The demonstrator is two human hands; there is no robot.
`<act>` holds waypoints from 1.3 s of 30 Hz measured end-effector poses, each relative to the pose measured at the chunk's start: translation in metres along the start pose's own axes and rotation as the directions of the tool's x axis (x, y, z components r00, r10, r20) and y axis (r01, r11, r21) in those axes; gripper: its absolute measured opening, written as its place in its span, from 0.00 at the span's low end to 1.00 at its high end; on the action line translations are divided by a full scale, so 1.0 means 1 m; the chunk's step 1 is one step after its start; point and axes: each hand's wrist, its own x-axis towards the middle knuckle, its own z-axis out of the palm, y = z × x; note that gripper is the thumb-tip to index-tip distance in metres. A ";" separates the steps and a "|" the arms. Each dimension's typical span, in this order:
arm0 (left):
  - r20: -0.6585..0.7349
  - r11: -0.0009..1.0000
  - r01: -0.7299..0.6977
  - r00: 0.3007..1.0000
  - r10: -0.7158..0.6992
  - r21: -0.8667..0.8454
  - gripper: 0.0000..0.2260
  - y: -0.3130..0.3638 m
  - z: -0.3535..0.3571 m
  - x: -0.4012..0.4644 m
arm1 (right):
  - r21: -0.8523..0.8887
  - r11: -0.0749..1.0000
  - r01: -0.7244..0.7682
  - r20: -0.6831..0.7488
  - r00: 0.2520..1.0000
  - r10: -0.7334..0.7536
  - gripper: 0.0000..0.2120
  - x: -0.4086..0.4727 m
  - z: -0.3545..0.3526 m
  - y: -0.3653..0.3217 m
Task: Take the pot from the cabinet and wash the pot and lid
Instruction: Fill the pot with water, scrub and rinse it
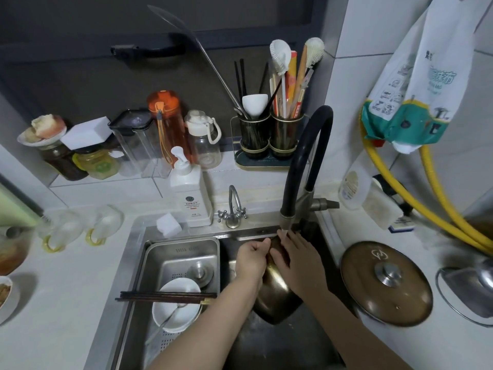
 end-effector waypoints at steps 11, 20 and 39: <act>0.092 0.970 0.238 0.968 -0.234 -0.043 0.08 0.024 0.008 0.005 | 0.272 0.957 -0.105 -0.004 0.994 0.110 0.31 -0.013 -0.002 0.000; 0.239 0.891 0.405 0.903 -0.356 -0.205 0.10 0.032 0.008 0.019 | 0.370 0.896 -0.244 0.130 0.969 0.210 0.34 -0.051 -0.009 -0.003; 0.364 0.961 -0.252 0.911 0.196 0.113 0.15 -0.033 -0.005 -0.054 | 0.544 0.676 -0.498 0.415 0.859 0.299 0.45 -0.015 -0.019 -0.001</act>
